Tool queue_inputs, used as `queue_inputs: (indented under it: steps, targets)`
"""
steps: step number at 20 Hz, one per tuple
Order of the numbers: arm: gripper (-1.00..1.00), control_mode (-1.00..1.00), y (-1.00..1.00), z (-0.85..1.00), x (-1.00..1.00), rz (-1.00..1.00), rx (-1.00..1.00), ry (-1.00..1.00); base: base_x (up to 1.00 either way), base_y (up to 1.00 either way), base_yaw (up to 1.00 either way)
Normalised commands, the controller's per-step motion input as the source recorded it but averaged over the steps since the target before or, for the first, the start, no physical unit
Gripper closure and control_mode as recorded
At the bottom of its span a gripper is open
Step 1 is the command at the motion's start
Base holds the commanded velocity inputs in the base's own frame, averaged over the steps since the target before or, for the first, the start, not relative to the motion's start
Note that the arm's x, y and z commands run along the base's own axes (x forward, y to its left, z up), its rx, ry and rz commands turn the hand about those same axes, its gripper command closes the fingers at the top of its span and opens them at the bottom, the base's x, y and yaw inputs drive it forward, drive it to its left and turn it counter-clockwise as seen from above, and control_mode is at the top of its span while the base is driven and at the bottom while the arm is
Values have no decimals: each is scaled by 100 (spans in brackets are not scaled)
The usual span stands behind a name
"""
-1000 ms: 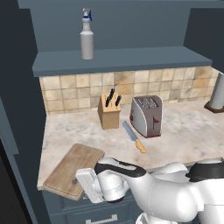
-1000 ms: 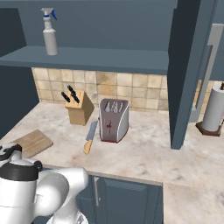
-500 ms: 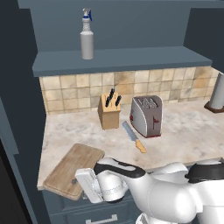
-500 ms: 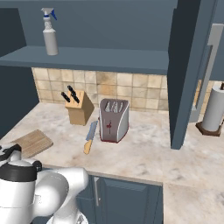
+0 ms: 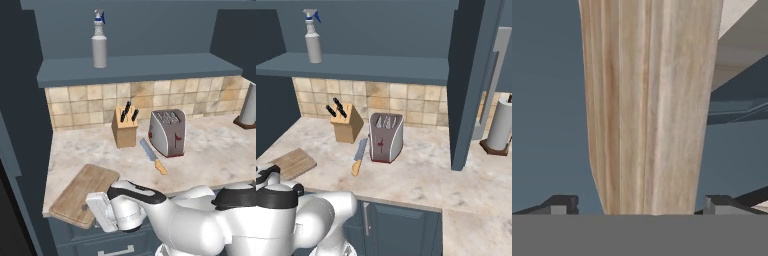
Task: Move the cutting board and knife to the sink. Then move spray from the cabinet to the counter.
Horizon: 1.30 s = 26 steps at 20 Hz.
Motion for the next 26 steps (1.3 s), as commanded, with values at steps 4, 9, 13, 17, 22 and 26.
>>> queue_inputs:
  steps: [4,9,13,17,22,26]
  targets:
    - [100,-100,0,0,0,0,0,0,0,0,0]
    - [100,-100,0,0,0,0,0,0,0,0,0]
    - [100,-100,0,0,0,0,0,0,0,0,0]
    - [100,-100,0,0,0,0,0,0,0,0,0]
    - [100,-100,-1,0,-25,0,0,0,0,0,0]
    - [100,-100,-8,26,-42,0,3,-2,0,0,0]
